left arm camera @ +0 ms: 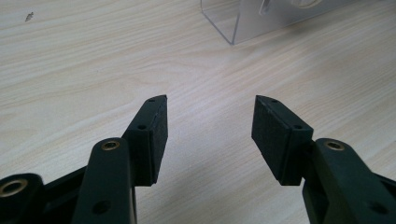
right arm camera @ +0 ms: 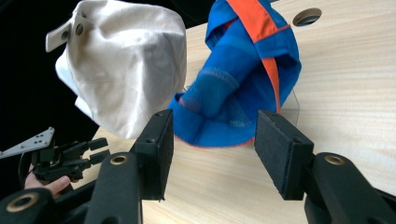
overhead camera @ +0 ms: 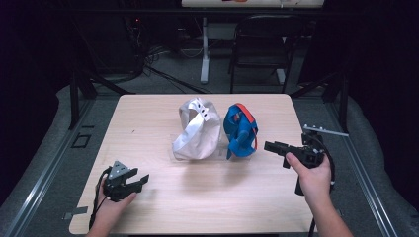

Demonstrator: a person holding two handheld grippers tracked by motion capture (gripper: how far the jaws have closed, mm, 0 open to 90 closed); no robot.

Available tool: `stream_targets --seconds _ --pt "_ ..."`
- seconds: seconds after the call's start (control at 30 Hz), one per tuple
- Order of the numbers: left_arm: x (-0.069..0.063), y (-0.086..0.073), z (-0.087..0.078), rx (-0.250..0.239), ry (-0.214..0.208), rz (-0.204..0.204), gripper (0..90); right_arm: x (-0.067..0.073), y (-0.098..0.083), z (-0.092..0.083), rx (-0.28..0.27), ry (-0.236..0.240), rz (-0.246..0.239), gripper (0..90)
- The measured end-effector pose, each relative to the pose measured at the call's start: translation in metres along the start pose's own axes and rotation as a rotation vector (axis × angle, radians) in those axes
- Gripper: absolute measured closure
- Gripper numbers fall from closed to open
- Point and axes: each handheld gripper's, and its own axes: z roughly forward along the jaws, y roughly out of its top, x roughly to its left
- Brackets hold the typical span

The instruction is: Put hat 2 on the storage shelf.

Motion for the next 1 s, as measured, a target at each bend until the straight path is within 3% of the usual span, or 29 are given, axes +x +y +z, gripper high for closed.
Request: stream_targets --seconds 0.17,0.37,0.57,0.73,0.83,1.0 --pt "0.000 -0.001 0.001 0.001 0.001 -0.002 46.5 -0.012 -0.027 -0.008 0.007 -0.003 -0.011 47.8" --pt "0.000 -0.001 0.002 0.000 0.001 -0.006 46.5 -0.024 -0.051 -0.005 -0.011 -0.015 -0.004 48.0" --pt "0.000 -0.002 0.002 0.006 -0.007 -0.004 46.5 -0.031 -0.066 -0.002 -0.042 -0.019 -0.013 48.0" --pt "0.000 -0.002 0.003 0.010 -0.009 0.001 46.5 -0.040 -0.081 0.002 -0.026 -0.043 -0.024 48.1" --pt "-0.001 -0.002 0.003 0.006 -0.011 0.000 46.5 -0.044 -0.092 0.003 -0.060 -0.061 -0.035 48.4" --pt "-0.002 -0.002 0.003 0.007 -0.012 0.005 46.5 -0.047 -0.100 0.005 -0.071 -0.065 -0.046 48.1"
